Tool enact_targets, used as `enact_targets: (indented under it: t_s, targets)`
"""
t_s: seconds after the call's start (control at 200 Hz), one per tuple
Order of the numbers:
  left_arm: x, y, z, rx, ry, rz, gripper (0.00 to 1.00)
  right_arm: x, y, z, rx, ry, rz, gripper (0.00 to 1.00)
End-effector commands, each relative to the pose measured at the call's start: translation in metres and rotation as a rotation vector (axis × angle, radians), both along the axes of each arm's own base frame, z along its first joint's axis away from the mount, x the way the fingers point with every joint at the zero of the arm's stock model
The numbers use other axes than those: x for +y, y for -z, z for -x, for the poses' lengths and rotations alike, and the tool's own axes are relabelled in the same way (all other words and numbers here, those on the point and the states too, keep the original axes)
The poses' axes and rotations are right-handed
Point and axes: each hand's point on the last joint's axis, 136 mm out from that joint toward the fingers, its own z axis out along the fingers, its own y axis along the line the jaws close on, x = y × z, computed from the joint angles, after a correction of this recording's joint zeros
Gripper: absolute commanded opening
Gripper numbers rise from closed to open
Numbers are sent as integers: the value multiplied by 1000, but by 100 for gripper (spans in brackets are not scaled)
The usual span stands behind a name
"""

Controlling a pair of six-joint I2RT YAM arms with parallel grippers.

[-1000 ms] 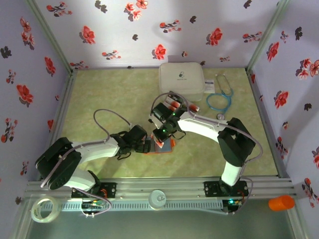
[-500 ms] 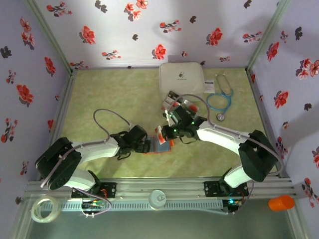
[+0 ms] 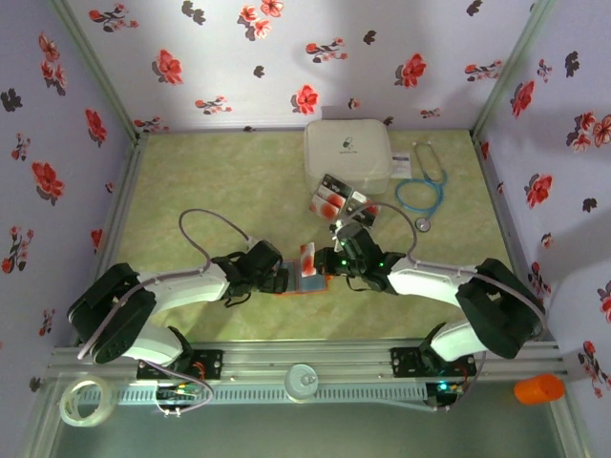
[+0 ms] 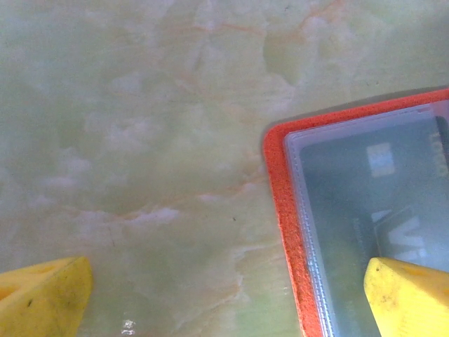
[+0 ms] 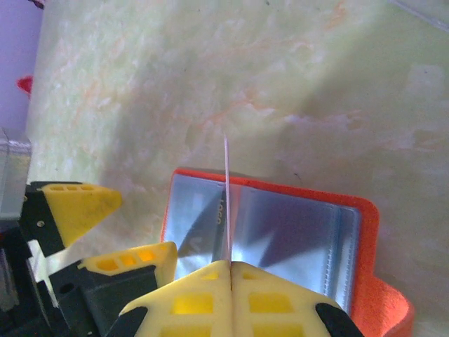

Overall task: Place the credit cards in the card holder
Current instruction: Insert the credit card into the card slot.

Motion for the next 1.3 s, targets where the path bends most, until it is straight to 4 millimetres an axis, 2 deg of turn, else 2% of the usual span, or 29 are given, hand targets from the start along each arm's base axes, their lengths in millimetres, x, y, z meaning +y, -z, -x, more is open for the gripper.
enact_targets:
  t_s: [0.0,0.25,0.755,1.295]
  targets:
    - [8,4,5,9,-11,-42,100,9,-14,-7,-39,38,-82,0]
    - [9,4,5,8,-10,-43,100,16,-5,-6,-25,34,-90,0]
    - [9,4,5,6,-9,-44,100,13,18,-3,10,52,-77,0]
    - [9,5,6,7,-8,-44,100,17,27,3,46,42,-108,0]
